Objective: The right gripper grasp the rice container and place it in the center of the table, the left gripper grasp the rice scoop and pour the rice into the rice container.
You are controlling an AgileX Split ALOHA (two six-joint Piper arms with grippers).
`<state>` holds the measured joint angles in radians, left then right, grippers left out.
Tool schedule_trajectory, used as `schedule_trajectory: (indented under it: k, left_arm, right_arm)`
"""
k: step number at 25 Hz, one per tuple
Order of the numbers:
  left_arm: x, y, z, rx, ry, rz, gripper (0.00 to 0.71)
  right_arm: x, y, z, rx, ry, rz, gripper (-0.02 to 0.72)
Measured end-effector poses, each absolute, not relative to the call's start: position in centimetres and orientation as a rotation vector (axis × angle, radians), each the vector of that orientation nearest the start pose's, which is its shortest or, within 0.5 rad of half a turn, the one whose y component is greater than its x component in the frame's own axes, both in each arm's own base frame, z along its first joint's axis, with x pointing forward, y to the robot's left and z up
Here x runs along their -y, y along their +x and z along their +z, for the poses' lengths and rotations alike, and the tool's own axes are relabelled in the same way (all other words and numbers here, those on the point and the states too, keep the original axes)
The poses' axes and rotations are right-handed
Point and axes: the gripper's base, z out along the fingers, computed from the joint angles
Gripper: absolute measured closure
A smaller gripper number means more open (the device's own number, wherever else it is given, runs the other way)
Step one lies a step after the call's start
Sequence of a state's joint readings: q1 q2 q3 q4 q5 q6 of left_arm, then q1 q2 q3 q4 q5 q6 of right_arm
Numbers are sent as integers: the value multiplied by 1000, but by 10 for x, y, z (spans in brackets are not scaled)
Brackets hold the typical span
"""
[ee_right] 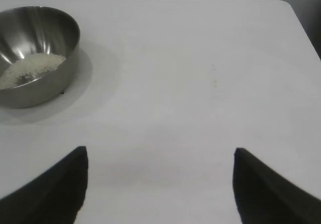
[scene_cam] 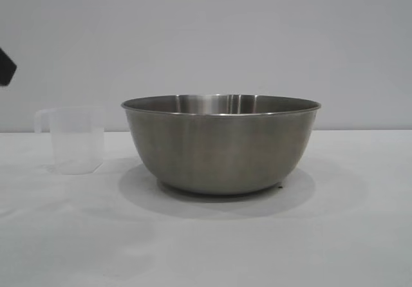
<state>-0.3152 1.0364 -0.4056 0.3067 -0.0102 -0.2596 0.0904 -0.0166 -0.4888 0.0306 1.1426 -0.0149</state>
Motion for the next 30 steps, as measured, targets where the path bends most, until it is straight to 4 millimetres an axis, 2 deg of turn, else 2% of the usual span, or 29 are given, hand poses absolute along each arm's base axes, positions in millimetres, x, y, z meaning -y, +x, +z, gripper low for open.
schedule_trajectory:
  k: [9,17,24,30]
  left_arm:
    - [39,145,266,-2028,342,-56,376]
    - [20,95,290,-1905,218,-108,376]
    - [15,58,293,-1866,190,-233,376]
    - [16,35,284,-1985,292,-277,376]
  right_arm:
    - [-2,-10,268,-2118,-115,82,161]
    - [-2,-10,268,-2118,-115,82,161]
    - [-2,-10,268,-2118,-115,82,161]
    - [-2,-10,268,-2118,-115,82,161]
